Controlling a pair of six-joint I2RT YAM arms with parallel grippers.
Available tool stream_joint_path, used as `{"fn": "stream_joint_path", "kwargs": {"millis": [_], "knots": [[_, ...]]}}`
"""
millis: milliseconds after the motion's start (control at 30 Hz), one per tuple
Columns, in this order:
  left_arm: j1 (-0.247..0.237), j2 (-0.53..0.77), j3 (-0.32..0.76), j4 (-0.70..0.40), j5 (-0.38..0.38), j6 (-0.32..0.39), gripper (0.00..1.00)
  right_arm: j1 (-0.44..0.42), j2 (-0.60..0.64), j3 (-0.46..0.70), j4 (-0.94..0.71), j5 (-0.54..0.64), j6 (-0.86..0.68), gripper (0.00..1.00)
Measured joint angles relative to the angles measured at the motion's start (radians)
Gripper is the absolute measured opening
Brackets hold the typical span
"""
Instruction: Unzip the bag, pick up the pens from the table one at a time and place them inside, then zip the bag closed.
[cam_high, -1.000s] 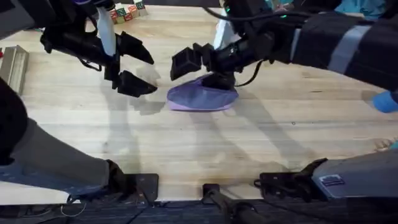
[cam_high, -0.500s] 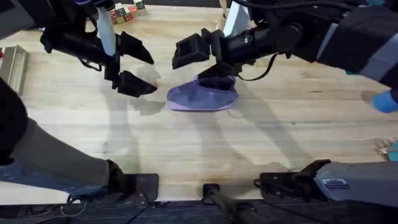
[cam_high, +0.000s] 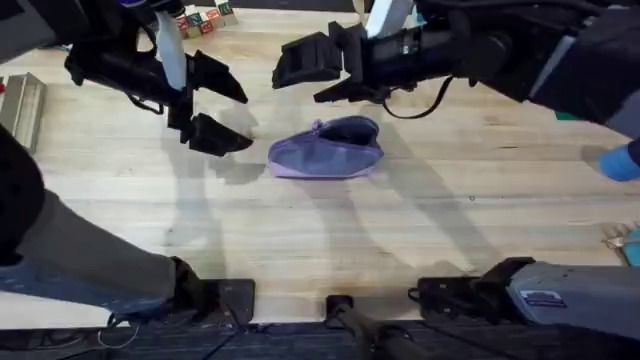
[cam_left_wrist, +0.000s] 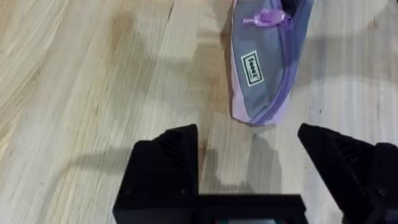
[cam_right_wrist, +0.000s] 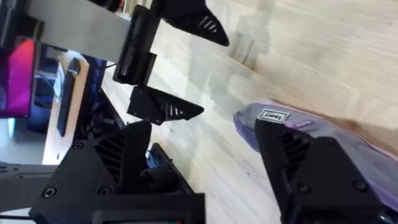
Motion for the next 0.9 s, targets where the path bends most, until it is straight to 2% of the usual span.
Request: {"fn": "stream_joint_path", "kwargs": {"millis": [167, 200, 367, 533, 633, 733, 900], "knots": [[0.000, 0.000, 0.000, 0.000, 0.000, 0.000, 0.995, -0.007, 0.000, 0.003, -0.052, 0.008, -0.022, 0.995], [0.000, 0.000, 0.000, 0.000, 0.000, 0.000, 0.995, -0.007, 0.000, 0.035, -0.151, 0.041, -0.065, 0.995], [0.000, 0.000, 0.000, 0.000, 0.000, 0.000, 0.995, 0.008, 0.000, 0.182, -0.352, 0.195, -0.178, 0.995], [-0.001, 0.000, 0.000, 0.000, 0.004, 0.000, 0.995, 0.029, 0.000, 0.328, -0.477, 0.396, -0.250, 0.995], [-0.001, 0.000, 0.000, -0.001, 0.012, 0.004, 0.995, 0.030, 0.000, 0.373, -0.510, 0.489, -0.266, 0.996], [-0.001, 0.000, 0.000, -0.030, 0.037, 0.043, 0.995, 0.030, 0.000, 0.384, -0.514, 0.538, -0.276, 0.996], [-0.001, 0.000, 0.000, -0.108, 0.085, 0.152, 0.995, 0.030, 0.000, 0.384, -0.523, 0.573, -0.280, 0.996]]}}
